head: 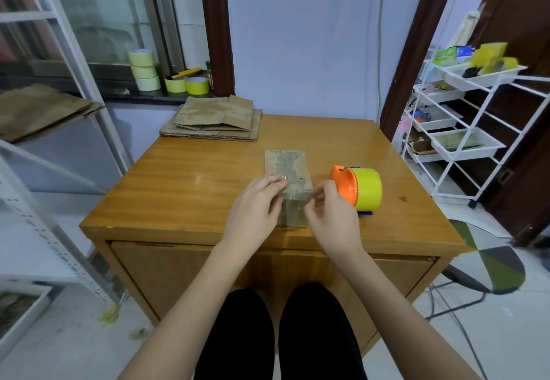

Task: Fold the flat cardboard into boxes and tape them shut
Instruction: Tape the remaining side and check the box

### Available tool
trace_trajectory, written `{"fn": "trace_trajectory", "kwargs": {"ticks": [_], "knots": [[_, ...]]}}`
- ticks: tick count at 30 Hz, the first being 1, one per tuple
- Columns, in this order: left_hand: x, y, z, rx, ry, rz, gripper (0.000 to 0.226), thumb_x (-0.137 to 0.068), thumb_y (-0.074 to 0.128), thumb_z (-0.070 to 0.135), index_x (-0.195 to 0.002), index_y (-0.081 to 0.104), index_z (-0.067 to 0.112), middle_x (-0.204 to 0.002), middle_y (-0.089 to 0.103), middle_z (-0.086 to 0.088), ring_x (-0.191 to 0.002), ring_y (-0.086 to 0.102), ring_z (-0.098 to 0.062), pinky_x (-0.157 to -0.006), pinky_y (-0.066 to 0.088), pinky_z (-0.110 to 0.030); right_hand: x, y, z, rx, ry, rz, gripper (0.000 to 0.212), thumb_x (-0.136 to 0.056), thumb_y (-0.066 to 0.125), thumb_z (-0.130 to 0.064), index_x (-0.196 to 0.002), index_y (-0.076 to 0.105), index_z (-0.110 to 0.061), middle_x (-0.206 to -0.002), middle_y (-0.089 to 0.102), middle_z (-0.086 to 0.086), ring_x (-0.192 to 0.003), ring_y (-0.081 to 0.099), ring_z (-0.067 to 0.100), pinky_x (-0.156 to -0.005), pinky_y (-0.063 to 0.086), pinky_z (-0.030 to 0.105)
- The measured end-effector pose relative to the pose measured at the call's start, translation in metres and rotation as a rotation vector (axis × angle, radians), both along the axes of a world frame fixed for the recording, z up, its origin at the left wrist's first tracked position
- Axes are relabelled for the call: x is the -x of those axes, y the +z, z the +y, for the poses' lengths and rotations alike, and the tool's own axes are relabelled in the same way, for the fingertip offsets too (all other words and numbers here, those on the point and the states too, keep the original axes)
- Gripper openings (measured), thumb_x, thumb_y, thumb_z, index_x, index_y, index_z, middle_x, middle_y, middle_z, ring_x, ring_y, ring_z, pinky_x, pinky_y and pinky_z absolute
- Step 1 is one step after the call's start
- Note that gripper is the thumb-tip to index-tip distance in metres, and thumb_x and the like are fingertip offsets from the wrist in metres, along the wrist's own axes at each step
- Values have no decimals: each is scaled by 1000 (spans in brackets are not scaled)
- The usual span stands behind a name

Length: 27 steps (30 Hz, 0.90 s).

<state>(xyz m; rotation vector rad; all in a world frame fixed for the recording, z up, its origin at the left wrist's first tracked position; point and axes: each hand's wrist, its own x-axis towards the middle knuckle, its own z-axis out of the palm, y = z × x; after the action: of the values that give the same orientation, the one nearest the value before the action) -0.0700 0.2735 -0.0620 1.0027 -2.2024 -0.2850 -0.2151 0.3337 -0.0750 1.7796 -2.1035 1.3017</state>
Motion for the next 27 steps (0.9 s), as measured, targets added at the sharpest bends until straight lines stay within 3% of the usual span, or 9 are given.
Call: {"fn": "trace_trajectory", "kwargs": {"ticks": [3,6,8,11,14,17,21,27], "knots": [[-10,6,-7,-91,-92,-11,40,-92,60,16,-131,58,19,-140,51,5,-135,38,-11,-114,30,-34,5,10,4,-105,56,18,23,-86,63,-26,-101,47,-17,-87,58,-8,-81,59,14,-67,51,36],[-22,20,-15,-291,-268,-46,53,-87,60,7,-137,50,21,-145,45,5,-137,35,-8,-115,30,-37,26,28,12,-223,203,81,42,-83,67,-32,-118,49,-15,-104,53,-11,-91,52,3,-73,41,23],[-26,28,-18,-388,-339,-117,61,-85,57,3,-142,44,23,-150,38,4,-139,31,-7,-114,31,-36,40,40,14,-332,280,180,57,-82,70,-35,-130,46,-14,-115,52,-7,-98,51,5,-79,40,20],[-28,33,-20,-378,-386,-238,64,-84,56,-1,-143,41,22,-153,32,6,-143,22,-5,-116,28,-37,49,48,13,-497,403,198,74,-78,73,-46,-139,40,-21,-122,46,-6,-110,48,8,-94,39,20],[-31,33,-23,-342,-382,-293,71,-82,47,-13,-144,41,23,-154,30,9,-143,20,-3,-117,26,-36,56,48,13,-469,474,172,58,-88,67,-31,-140,43,-22,-114,46,-4,-103,50,12,-92,40,21],[-32,30,-27,-285,-374,-293,72,-83,42,-16,-142,44,25,-151,34,11,-141,22,-2,-116,27,-34,62,51,9,-419,501,140,44,-91,61,-13,-133,53,-23,-110,52,0,-93,56,21,-86,47,31],[-33,26,-29,-230,-357,-269,62,-89,47,-11,-140,47,24,-148,39,11,-139,27,-4,-114,31,-35,60,48,-1,-350,514,217,41,-85,71,-15,-124,62,-21,-104,56,0,-90,59,22,-79,52,38],[-33,23,-28,-163,-368,-237,55,-90,53,-6,-139,49,21,-145,43,10,-135,31,-5,-112,33,-34,60,48,-4,-299,530,185,40,-81,74,-11,-119,65,-14,-97,62,-2,-85,59,7,-75,51,29]]}}
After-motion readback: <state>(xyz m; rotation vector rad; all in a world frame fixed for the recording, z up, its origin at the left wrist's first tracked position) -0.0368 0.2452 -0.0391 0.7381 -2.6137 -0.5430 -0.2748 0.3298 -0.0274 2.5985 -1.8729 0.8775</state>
